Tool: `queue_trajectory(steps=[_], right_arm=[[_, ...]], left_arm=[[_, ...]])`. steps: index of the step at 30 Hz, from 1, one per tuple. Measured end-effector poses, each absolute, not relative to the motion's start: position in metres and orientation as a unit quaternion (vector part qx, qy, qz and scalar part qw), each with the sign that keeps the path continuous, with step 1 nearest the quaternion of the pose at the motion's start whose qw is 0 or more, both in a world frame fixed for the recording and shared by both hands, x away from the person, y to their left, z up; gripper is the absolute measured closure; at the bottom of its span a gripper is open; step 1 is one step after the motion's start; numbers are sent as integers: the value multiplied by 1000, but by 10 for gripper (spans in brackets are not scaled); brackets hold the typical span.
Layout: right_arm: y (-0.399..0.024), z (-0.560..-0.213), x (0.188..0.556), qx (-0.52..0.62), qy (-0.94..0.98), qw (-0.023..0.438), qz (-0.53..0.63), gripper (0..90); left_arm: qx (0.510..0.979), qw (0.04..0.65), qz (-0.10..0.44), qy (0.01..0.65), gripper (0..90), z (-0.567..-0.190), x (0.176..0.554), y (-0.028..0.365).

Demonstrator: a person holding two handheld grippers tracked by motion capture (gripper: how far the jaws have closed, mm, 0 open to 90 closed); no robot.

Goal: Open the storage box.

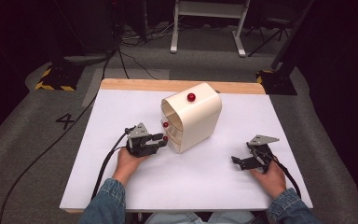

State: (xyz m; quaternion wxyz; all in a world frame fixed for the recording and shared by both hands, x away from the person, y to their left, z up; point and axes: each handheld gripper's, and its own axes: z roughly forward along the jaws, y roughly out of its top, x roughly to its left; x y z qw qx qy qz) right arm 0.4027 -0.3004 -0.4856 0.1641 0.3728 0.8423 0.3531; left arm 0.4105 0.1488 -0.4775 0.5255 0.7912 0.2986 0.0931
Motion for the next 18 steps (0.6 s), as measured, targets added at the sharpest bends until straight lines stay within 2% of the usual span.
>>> queue_trajectory(steps=[4, 12, 18], right_arm=[[-300, -486, 403, 373, 842, 164, 353, 34], [-300, -486, 403, 373, 842, 164, 353, 35], [-300, -486, 403, 373, 842, 164, 353, 35]], left_arm=[[794, 522, 96, 298, 628, -478, 412, 148], [800, 516, 101, 290, 727, -478, 411, 145], [800, 515, 100, 291, 737, -477, 410, 145]])
